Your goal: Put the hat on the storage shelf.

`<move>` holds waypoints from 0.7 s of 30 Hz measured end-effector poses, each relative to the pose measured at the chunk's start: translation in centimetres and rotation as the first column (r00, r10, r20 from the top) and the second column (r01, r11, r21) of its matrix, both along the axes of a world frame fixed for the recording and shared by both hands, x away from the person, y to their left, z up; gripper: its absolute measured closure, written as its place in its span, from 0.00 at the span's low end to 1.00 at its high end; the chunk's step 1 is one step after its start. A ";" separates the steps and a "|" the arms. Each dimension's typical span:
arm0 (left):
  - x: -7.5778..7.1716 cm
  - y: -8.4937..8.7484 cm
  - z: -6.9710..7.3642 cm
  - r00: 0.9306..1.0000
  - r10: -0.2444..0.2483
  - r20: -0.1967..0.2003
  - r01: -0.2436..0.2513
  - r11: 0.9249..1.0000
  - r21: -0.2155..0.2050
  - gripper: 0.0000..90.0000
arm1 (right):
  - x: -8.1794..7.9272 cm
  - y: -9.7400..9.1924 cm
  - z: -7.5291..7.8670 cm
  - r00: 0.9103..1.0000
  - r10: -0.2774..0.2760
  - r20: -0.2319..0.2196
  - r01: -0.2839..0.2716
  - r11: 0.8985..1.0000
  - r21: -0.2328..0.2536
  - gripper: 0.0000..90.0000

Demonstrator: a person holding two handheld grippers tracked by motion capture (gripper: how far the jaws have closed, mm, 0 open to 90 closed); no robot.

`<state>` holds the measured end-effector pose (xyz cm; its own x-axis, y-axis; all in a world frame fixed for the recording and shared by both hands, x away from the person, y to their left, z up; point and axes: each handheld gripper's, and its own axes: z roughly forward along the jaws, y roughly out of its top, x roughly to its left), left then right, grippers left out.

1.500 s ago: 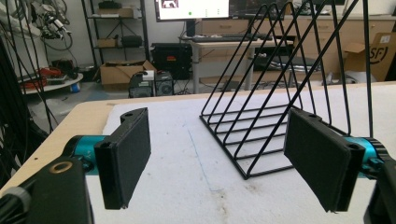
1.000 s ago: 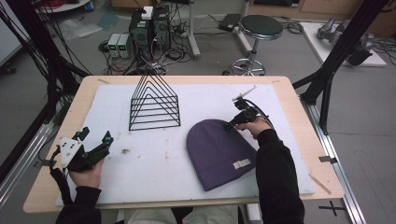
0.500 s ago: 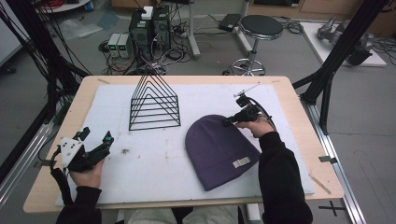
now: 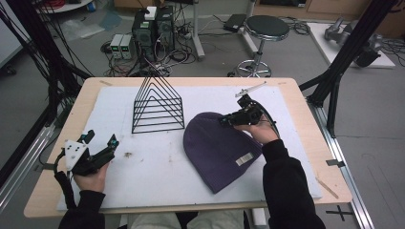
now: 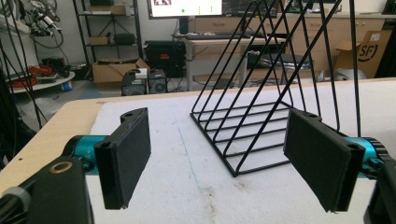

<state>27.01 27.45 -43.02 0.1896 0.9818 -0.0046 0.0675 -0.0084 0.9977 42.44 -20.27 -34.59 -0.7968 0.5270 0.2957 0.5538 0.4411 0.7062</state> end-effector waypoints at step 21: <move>0.1 -0.1 -0.1 1.000 -0.016 -0.001 0.016 1.000 -0.014 0.26 | -2.4 0.1 4.2 0.961 -0.001 0.276 -0.109 0.918 0.381 0.91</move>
